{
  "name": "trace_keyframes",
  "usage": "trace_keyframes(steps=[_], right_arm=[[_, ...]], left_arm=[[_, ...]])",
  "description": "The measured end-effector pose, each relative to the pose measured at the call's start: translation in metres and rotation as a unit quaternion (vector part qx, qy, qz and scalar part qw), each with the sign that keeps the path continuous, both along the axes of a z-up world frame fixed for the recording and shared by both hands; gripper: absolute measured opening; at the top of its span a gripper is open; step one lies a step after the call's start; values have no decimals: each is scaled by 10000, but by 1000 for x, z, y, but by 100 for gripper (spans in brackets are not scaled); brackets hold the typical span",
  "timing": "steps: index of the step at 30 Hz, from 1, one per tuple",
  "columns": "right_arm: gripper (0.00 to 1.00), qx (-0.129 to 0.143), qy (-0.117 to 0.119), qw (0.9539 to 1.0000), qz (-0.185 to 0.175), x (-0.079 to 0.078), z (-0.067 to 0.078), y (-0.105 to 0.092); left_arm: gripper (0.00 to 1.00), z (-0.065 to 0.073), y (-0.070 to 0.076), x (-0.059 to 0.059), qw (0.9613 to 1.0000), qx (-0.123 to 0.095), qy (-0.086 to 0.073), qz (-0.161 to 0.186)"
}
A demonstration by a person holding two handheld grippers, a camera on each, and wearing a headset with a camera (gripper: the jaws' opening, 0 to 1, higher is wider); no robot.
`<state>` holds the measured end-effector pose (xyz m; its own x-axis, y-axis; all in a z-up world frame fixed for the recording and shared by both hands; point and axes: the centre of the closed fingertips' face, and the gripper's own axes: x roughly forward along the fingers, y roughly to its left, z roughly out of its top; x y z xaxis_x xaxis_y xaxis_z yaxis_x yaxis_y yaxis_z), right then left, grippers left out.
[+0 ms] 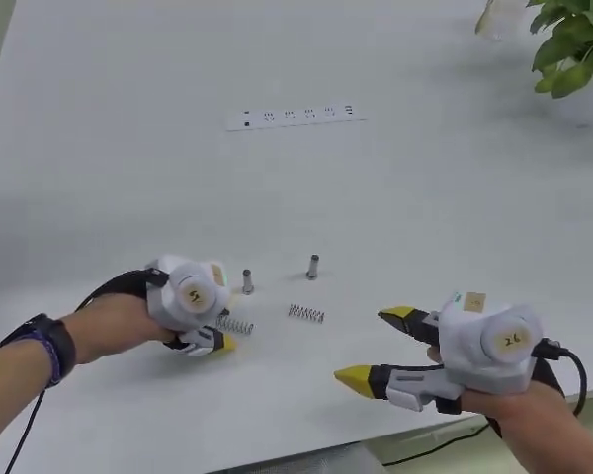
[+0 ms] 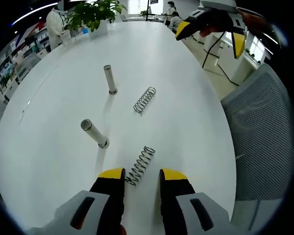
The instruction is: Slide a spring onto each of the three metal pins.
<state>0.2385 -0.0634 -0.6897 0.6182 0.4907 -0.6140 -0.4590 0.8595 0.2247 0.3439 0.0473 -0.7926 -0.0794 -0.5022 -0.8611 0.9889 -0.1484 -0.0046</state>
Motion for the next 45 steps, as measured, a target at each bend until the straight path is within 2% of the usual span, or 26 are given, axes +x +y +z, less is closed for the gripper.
trace_keyframes(steps=[9,12,15,20,35,38,45], right_arm=[[62,-3,-5,10000,15,-1,1,2],[62,-5,-7,10000,20,-1,1,2],[62,9,-16,10000,29,-1,1,3],[62,18,-14,10000,66,-1,0,5],[60,91,-32,9997,233,0,1,16],[60,106,-44,9995,278,1,2,18],[59,137,-74,9988,458,4,5,29]], left_arm=[[10,-1,3,1,9999,53,-35,110],[3,-1,4,3,9998,94,-48,187],[3,-2,5,2,9998,134,-73,156],[2,0,9,0,9995,148,12,290],[2,20,23,-8,9984,-90,-15,564],[2,27,24,-11,9979,-180,6,629],[2,41,30,-16,9969,-346,-60,703]])
